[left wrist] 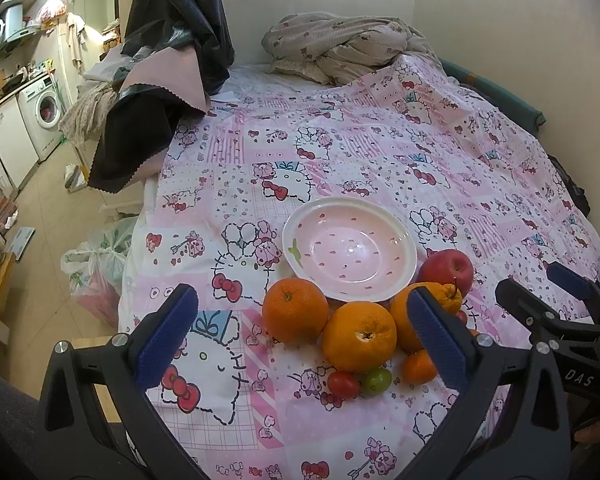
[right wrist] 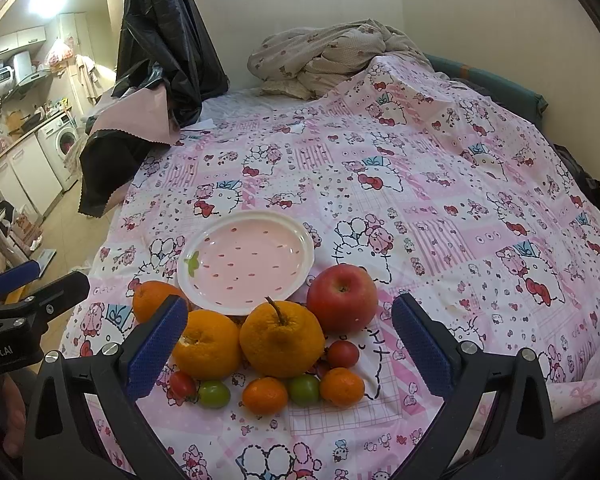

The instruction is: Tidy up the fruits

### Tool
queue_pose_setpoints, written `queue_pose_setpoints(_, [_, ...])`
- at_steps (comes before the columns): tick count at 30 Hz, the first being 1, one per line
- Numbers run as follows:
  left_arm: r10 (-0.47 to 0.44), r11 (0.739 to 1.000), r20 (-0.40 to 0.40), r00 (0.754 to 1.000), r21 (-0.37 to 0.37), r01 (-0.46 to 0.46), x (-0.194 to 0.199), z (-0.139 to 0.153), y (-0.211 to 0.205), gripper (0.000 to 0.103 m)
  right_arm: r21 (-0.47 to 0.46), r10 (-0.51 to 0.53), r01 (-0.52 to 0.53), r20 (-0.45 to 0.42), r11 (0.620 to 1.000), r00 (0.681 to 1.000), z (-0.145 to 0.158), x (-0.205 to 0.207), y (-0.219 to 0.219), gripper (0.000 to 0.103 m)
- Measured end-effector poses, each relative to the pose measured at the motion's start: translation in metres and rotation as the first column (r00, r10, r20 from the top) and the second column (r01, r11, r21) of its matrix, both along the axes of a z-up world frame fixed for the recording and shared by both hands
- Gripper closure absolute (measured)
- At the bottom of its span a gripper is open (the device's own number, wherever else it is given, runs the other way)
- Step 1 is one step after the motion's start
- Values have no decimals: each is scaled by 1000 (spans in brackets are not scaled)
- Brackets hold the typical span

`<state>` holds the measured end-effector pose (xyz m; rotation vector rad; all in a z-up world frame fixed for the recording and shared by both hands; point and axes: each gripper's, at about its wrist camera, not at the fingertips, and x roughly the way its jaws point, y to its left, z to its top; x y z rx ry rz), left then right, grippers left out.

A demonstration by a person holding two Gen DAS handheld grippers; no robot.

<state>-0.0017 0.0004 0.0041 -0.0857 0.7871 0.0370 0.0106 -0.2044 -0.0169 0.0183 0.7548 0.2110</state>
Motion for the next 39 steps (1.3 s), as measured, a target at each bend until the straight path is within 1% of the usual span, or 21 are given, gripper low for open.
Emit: queue_pose_setpoints(39, [-2, 1000, -2, 1000, 2, 2, 0, 0, 0, 0, 8, -5, 5, 0, 1000, 1000, -1, 0, -4, 0])
